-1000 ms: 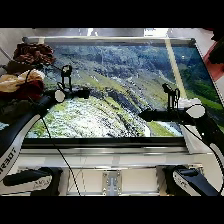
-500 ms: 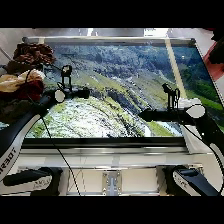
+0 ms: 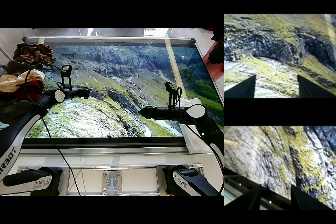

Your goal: Fold the shirts.

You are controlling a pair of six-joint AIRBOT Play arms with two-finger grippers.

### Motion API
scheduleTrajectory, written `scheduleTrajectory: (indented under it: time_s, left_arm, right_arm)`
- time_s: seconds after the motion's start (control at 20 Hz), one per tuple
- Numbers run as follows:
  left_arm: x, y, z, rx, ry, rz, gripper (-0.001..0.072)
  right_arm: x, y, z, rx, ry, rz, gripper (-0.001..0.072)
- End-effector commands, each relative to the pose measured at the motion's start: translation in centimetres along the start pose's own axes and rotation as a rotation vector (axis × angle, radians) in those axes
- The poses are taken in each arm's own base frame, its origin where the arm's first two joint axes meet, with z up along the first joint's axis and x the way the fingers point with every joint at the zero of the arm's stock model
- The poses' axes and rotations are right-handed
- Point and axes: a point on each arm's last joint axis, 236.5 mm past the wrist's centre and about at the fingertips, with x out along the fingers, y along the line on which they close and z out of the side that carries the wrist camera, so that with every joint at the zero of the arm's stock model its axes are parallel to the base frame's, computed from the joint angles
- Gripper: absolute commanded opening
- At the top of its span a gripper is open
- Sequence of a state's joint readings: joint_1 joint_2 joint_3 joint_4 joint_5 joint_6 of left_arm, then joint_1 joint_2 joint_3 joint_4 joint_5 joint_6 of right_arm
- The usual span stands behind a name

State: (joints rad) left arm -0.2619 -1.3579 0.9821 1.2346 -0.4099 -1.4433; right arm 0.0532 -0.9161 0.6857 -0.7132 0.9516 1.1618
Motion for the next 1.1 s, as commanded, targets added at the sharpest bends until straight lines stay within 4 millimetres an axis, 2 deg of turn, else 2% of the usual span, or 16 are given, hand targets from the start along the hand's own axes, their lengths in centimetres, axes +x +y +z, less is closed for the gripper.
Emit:
scheduleTrajectory:
  time_s: [0.0,0.05,0.1,0.15,0.2,0.3,0.35,0.4,0.45,0.5,0.6,0.7,0.8,0.95,1.05]
  left_arm:
    - [-0.1,1.6,0.2,0.157,-0.001,0.066,0.0308]
    - [-0.2,3.1,-0.1,0.298,0.025,0.128,0.0237]
    - [-0.7,5.5,-0.6,0.456,0.079,0.218,0.0239]
    - [-1.6,8.6,-1.2,0.551,0.157,0.327,0.0247]
    - [-3.6,13.1,-2.0,0.535,0.252,0.473,0.0334]
    - [-9.3,22.6,-4.0,0.356,0.389,0.767,0.0589]
    - [-11.6,26.3,-4.9,0.233,0.400,0.845,0.0667]
    - [-13.5,29.6,-6.0,0.103,0.390,0.888,0.0684]
    - [-14.9,32.2,-7.0,-0.012,0.367,0.910,0.0694]
    - [-15.9,34.1,-7.9,-0.116,0.336,0.916,0.0694]
    - [-17.0,36.4,-9.0,-0.246,0.281,0.888,0.0693]
    - [-16.5,37.2,-8.1,-0.201,0.231,0.834,0.0693]
    - [-15.5,37.5,-6.9,-0.144,0.194,0.814,0.0693]
    - [-13.8,37.1,-7.2,-0.215,0.206,0.756,0.0694]
    - [-12.7,36.2,-6.3,-0.219,0.197,0.692,0.0694]
  right_arm:
    - [0.0,-0.6,0.9,0.012,-0.039,-0.027,0.0411]
    - [0.0,-0.8,1.0,0.008,-0.042,-0.035,0.0411]
    - [0.0,-1.0,1.1,0.005,-0.048,-0.041,0.0411]
    - [-0.1,-1.0,1.2,0.005,-0.053,-0.044,0.0412]
    - [-0.1,-1.1,1.5,0.009,-0.062,-0.047,0.0412]
    - [-0.1,-1.3,1.8,0.035,-0.076,-0.053,0.0414]
    - [-0.1,-1.3,1.9,0.038,-0.082,-0.055,0.0420]
    - [-0.1,-1.3,1.9,0.044,-0.083,-0.056,0.0470]
    - [-0.1,-1.4,1.9,0.068,-0.084,-0.055,0.0525]
    - [-0.1,-1.4,1.9,0.090,-0.085,-0.054,0.0526]
    - [-0.1,-1.4,2.1,0.116,-0.093,-0.056,0.0526]
    - [-0.2,-1.6,2.5,0.142,-0.112,-0.061,0.0526]
    - [-0.3,-1.9,3.2,0.163,-0.143,-0.069,0.0526]
    - [-0.4,-2.1,3.8,0.162,-0.168,-0.077,0.0525]
    - [-0.4,-2.2,3.8,0.163,-0.170,-0.078,0.0526]
